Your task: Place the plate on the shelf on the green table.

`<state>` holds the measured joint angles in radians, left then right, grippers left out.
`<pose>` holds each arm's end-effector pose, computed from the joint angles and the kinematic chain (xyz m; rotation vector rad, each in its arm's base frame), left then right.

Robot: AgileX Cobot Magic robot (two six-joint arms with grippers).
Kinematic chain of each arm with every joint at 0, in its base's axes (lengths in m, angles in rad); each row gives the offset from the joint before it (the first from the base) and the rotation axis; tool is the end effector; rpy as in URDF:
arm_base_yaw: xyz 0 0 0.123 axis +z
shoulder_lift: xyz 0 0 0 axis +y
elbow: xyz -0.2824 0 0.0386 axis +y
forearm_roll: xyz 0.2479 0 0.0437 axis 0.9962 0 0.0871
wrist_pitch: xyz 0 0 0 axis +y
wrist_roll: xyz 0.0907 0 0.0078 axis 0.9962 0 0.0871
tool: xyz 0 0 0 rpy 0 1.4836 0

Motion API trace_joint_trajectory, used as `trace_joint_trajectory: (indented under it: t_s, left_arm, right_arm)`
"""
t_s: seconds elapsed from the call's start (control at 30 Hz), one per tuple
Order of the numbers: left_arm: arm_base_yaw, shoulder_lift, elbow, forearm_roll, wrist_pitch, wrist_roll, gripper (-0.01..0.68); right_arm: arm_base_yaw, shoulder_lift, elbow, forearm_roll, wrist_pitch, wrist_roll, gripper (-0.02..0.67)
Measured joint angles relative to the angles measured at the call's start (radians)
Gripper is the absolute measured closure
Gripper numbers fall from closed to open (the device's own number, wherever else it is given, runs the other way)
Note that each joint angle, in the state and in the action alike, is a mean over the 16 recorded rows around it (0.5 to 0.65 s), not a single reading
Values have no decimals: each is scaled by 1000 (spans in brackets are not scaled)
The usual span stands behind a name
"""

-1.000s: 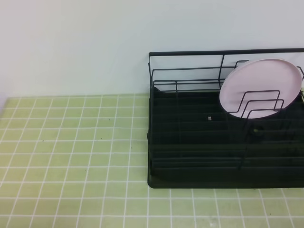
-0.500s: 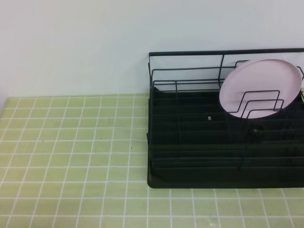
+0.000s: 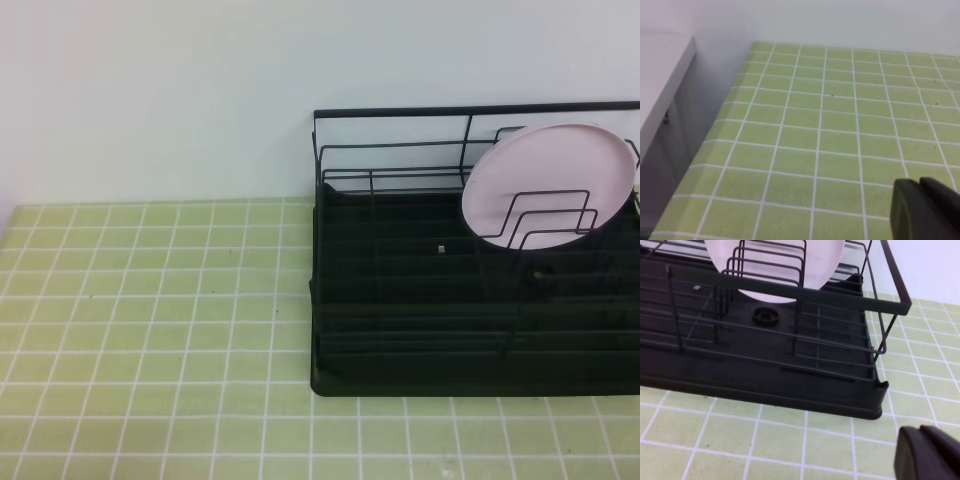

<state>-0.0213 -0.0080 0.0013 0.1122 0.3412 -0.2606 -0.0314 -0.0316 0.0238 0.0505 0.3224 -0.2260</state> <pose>0.0532 0.0023 0.1825 -0.1477 1.8109 -0.0908 0.0528 -0.0002 0.1777 -0.1433 1.7941 -0.1354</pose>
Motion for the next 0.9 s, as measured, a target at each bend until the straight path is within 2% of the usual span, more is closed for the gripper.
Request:
trace_joint_trajectory:
  t_s: [0.57,0.9]
  left_arm:
    - [-32,0,0,0,0,10,675]
    - [-23,0,0,0,0,10,675]
  right_arm:
    - [1,0,0,0,0,0,652]
    - [1,1,0,0,0,-2,652]
